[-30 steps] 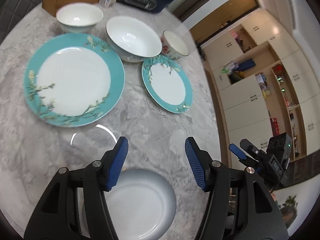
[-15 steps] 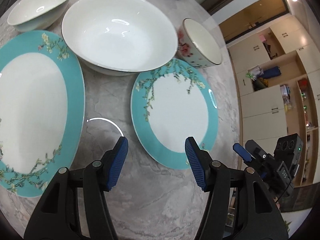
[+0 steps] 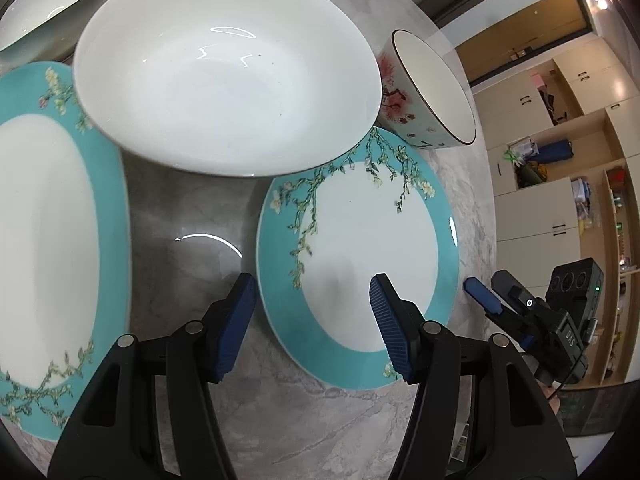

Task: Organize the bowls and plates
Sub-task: 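Move the right tool to the small teal-rimmed plate rim, then close the right tool on the teal-rimmed plate rim and lift it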

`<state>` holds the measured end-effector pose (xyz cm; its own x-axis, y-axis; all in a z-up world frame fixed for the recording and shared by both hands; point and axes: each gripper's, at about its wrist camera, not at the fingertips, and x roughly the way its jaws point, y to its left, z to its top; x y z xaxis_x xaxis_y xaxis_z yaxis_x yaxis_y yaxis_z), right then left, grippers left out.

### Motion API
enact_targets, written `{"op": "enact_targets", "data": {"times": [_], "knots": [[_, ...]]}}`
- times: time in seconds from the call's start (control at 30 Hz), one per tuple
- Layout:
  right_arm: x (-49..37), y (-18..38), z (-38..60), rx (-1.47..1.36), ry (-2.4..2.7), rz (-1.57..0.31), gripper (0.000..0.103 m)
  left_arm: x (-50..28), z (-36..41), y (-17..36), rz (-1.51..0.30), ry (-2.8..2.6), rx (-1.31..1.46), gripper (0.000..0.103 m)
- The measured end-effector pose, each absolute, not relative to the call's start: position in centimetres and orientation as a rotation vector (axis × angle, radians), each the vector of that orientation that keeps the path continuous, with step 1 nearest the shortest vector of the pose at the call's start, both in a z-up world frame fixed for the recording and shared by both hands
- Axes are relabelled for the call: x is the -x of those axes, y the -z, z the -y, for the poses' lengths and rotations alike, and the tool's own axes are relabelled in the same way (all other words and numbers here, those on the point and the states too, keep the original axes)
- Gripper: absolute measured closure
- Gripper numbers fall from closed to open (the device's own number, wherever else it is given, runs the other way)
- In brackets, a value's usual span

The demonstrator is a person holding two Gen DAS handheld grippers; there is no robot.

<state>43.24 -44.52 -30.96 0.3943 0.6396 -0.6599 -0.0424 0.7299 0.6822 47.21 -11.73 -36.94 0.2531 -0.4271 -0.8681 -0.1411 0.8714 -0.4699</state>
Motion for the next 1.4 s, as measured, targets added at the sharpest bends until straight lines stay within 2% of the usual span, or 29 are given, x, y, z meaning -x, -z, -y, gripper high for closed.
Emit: {"op": "enact_targets", "data": {"times": [0.07,0.2,0.47,0.57,0.6,0.67,0.73,0.8,0.83,0.9,1.0,1.4], "knots": [[-43.7,31.0,44.4,-0.636,-0.486,-1.091,0.018,-47.6,11.9,37.1,-1.311,0.207,0.514,0.046],[-44.1,31.1,44.1,-0.624,-0.519,-1.100,0.028,-48.0,12.3,37.2,-1.304,0.213,0.514,0.048],[-44.8,30.7,42.5,-0.566,-0.549,-1.115,0.029,-47.3,11.4,36.0,-1.291,0.235,0.504,0.048],[-44.8,30.7,41.2,-0.500,-0.580,-1.136,0.042,-47.5,11.4,35.9,-1.284,0.248,0.483,0.048],[-44.8,30.8,40.7,-0.490,-0.594,-1.151,0.043,-47.6,11.4,35.8,-1.286,0.241,0.465,0.051],[-44.8,30.7,40.6,-0.485,-0.585,-1.144,0.042,-47.7,11.1,35.7,-1.291,0.214,0.436,0.061],[-44.9,30.9,41.0,-0.515,-0.578,-1.146,0.046,-47.8,10.3,35.9,-1.297,0.195,0.457,0.082],[-45.1,31.0,41.5,-0.528,-0.561,-1.151,0.059,-47.8,9.3,36.4,-1.304,0.194,0.481,0.092],[-45.2,31.1,41.6,-0.525,-0.550,-1.159,0.065,-47.9,9.1,36.5,-1.309,0.204,0.491,0.092],[-45.3,31.3,41.8,-0.508,-0.517,-1.173,0.082,-48.0,9.3,36.3,-1.317,0.203,0.460,0.092],[-45.1,31.4,42.1,-0.514,-0.489,-1.182,0.088,-48.0,9.4,36.1,-1.329,0.195,0.443,0.091],[-44.3,31.3,42.4,-0.530,-0.440,-1.201,0.090,-47.8,9.4,35.2,-1.338,0.234,0.422,0.093]]}}
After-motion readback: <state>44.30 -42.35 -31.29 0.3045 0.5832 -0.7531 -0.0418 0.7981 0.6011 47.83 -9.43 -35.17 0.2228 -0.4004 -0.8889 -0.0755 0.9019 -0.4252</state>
